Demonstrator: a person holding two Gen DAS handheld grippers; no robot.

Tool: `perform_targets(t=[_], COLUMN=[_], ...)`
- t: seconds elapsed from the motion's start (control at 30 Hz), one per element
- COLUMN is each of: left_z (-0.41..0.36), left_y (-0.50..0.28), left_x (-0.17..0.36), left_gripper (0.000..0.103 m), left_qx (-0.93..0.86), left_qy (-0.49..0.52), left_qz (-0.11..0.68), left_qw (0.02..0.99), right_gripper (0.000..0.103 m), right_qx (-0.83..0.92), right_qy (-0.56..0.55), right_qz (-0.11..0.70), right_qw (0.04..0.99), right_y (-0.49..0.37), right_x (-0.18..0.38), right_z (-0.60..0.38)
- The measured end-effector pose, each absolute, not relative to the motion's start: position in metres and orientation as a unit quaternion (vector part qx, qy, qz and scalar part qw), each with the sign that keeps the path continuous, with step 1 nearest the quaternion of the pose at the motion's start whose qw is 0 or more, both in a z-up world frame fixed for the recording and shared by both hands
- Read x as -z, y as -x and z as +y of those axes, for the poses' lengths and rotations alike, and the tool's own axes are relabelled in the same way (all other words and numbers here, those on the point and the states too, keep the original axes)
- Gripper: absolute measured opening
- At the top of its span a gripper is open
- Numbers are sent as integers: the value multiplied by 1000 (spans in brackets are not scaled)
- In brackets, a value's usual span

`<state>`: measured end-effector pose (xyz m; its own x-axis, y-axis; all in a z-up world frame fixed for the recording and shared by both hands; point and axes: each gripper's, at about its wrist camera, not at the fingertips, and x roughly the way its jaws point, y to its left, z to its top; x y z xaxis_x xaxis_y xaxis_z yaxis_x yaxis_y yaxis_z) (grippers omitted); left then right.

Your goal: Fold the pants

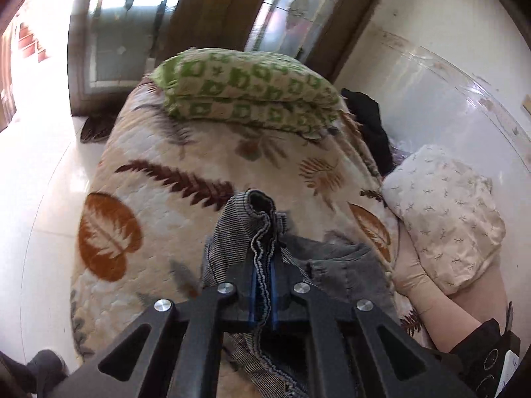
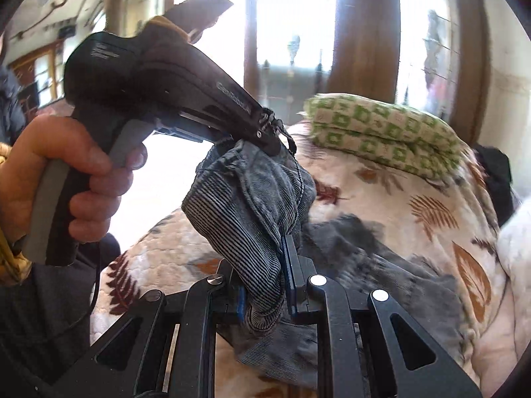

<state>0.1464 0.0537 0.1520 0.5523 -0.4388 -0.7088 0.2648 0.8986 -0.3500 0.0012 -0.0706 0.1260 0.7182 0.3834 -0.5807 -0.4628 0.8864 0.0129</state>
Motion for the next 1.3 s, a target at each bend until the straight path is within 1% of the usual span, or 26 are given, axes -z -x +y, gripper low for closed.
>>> perform_targets(t=[0.27,0.5,0.7,0.8,0.83,0.87,0.93,1.0,1.03,1.07,1.1,1.13,1.17,1.3], left_z=[-49,-151,-194,-206,-208,-209,-207,-196,-189,-180,-170,-157,-145,-90], left_y=[-156,-156,-167,-170,-170,-171,-172,-172,-170,-166,-162,-156,-151,-136], left_x=[-147,-110,-70,-53,-52,-53,-61,-76,-84,-93,-102,-110,-116,-121], left_gripper=[7,7,7,10,11,15,21,23,30,42,48,57,58,58], left_qx=[260,300,298,296,294,297,315,333,336,338,339,337,333,290], left_qy=[56,4,-21,-28,-28,-26,-11,18,25,30,31,30,30,39], left_qz=[443,477,508,526,527,528,533,534,528,520,508,496,484,464], left_qw=[856,826,808,797,797,795,785,777,779,784,791,800,808,836], right_gripper=[16,16,16,17,22,30,37,45,46,49,53,56,57,58], right_qx=[-157,-95,-56,-42,-34,-25,-21,-17,-12,-3,9,17,26,21], right_qy=[36,4,-54,-92,-102,-104,-117,-128,-129,-129,-130,-134,-144,-151], right_qz=[308,336,387,420,426,428,431,436,438,439,440,438,431,390], right_qw=[937,937,919,902,898,897,894,891,890,889,889,889,891,908], right_y=[5,10,-4,-9,-12,-12,-14,-14,-13,-11,-10,-9,-8,-9], right_x=[-122,-100,-63,-41,-37,-36,-35,-36,-38,-42,-46,-52,-57,-83], right_z=[-139,-199,-231,-243,-249,-252,-258,-262,-264,-266,-269,-271,-278,-284])
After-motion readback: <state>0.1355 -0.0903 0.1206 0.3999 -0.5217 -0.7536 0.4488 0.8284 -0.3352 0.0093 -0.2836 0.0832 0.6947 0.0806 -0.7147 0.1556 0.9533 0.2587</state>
